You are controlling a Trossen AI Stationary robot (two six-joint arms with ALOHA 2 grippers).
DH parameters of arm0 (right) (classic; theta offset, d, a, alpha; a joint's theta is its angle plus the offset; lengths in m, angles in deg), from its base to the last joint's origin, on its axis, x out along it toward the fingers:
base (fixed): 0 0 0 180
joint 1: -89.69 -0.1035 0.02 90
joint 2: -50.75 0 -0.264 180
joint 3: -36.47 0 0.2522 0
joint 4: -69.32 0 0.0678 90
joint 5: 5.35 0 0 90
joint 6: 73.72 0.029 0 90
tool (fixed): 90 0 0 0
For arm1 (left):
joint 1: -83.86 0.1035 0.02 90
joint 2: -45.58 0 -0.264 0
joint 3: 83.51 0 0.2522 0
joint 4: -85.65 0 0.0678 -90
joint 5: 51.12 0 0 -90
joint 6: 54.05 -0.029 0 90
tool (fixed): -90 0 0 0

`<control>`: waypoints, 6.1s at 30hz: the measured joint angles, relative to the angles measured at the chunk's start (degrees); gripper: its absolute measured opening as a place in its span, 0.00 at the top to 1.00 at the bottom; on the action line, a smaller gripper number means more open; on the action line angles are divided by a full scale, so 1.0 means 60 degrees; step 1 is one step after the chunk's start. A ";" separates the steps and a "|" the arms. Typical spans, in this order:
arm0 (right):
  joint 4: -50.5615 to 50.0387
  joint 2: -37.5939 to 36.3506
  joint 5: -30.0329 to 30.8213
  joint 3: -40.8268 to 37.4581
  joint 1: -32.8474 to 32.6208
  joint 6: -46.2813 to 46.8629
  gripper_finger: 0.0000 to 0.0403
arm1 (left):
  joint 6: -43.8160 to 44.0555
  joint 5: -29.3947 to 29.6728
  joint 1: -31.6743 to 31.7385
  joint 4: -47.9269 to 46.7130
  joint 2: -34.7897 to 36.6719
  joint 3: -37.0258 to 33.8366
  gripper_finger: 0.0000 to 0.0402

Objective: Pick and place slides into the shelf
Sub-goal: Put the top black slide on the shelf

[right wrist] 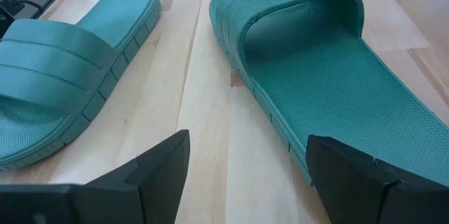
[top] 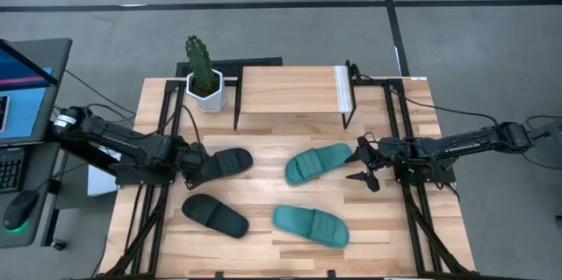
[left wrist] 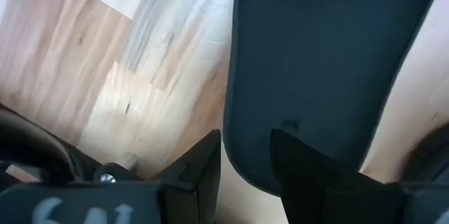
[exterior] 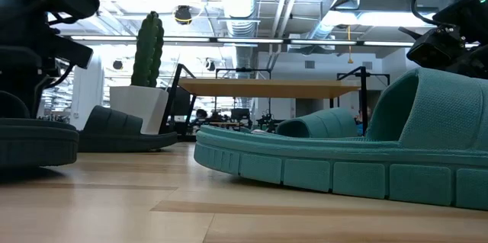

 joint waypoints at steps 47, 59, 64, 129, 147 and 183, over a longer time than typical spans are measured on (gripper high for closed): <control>0.0001 0.0000 0.0002 0.0000 -0.0002 0.0000 0.33 | -0.0460 -0.0043 0.0022 0.0455 -0.2558 0.0044 0.71; 0.0000 -0.0004 0.0002 0.0000 -0.0002 0.0000 0.33 | -0.0825 0.0203 0.0011 0.0757 -0.3489 0.0091 0.77; 0.0002 0.0000 0.0001 0.0000 -0.0001 0.0000 0.33 | -0.1036 0.0110 0.0011 0.0816 -0.3496 0.0091 0.96; -0.0014 -0.0003 -0.0001 -0.0003 0.0001 0.0000 0.33 | 0.0881 0.2282 -0.1194 0.0393 -0.1567 0.3042 1.00; -0.0025 -0.0002 0.0001 -0.0003 -0.0001 0.0000 0.33 | 0.0225 0.4258 -0.1826 0.6196 -0.0433 0.3042 1.00; -0.0013 -0.0004 0.0002 0.0000 0.0001 -0.0001 0.33 | 0.4167 0.3645 0.1946 0.6614 -0.1466 0.3222 1.00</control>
